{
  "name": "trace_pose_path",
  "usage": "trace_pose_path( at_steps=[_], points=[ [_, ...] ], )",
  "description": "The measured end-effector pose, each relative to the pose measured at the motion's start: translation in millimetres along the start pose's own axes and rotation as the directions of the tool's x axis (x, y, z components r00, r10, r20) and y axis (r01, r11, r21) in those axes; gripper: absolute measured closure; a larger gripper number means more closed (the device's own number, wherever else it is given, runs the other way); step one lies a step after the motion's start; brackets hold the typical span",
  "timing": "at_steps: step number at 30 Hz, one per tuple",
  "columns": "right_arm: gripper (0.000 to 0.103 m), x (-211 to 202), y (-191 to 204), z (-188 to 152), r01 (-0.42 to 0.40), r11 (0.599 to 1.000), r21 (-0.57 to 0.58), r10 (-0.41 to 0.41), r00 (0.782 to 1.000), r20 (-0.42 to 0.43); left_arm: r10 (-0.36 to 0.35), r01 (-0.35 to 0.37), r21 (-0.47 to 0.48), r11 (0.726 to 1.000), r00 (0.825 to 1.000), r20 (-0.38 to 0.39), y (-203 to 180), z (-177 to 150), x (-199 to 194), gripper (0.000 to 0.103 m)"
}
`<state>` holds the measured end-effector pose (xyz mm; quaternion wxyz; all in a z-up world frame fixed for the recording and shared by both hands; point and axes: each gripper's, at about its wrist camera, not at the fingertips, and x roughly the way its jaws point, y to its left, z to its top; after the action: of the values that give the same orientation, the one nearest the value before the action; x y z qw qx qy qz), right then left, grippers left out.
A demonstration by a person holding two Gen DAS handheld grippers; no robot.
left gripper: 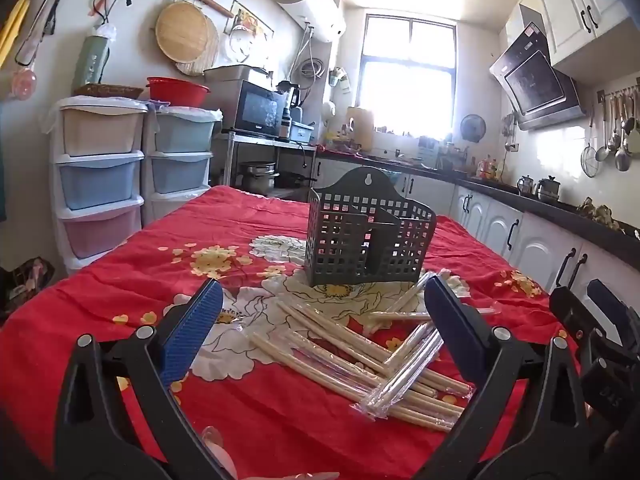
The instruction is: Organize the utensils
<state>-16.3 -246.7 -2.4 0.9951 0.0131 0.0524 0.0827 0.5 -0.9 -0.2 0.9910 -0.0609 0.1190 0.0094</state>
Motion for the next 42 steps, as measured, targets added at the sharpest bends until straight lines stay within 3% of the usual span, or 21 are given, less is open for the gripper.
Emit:
trace_pose_path(
  at_steps=[42],
  points=[
    [0.006, 0.1, -3.9, 2.4, 0.017, 1.000, -0.004, -0.017, 1.000, -0.007, -0.001, 0.001, -0.020, 1.000, 1.000, -0.015, 0.3, 0.7, 3.9, 0.010]
  ],
)
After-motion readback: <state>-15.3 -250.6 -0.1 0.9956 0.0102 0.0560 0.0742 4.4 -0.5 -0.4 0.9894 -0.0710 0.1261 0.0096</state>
